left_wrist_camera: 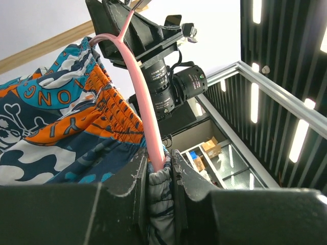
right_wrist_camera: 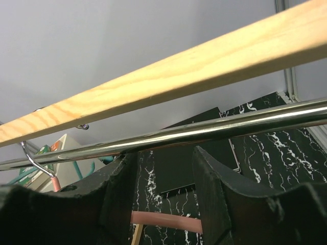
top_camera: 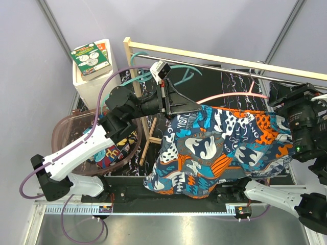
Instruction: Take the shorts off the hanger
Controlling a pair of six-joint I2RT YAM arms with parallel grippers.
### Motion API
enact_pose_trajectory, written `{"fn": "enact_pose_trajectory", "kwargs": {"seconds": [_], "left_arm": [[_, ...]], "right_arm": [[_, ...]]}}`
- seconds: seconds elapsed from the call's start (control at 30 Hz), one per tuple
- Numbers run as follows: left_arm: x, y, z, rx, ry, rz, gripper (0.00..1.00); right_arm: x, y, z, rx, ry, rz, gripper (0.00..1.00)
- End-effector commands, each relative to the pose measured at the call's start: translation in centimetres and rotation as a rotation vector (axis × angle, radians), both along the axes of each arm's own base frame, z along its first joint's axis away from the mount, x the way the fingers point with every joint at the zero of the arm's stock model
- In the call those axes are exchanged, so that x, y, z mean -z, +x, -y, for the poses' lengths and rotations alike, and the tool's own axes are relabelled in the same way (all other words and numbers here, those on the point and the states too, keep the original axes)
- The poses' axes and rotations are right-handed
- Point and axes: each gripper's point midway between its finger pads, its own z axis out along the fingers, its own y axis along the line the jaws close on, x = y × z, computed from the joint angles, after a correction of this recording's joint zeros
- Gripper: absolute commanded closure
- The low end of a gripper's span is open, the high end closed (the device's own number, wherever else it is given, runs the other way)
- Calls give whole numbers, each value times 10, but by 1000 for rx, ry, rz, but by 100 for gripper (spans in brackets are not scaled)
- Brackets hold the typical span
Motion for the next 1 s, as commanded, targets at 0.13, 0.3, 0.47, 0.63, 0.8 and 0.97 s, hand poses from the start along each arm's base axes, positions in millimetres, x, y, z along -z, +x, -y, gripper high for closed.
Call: {"fn": "enact_pose_trajectory", "kwargs": {"seconds": [0.13, 0.3, 0.47, 0.63, 0.8, 0.97], "left_arm": [[-71, -54, -51, 142, -246, 230, 100], [-53, -61, -49, 150, -164, 333, 100], [-39, -61, -46, 140, -115, 387, 100], [-24, -55, -47, 65, -43, 469, 100], [-10, -30, -49, -153, 82, 626, 100], [0, -10, -59, -323, 132, 704, 100]], "right_arm": [[-18, 0, 13, 70, 17, 39, 45], [-21, -3, 18, 80, 31, 49, 45], [-21, -1, 14, 71, 33, 47, 45], [-22, 0, 9, 48, 35, 51, 45], [-18, 0, -1, -11, 37, 56, 42], [-11, -6, -29, -186, 16, 65, 32]]}}
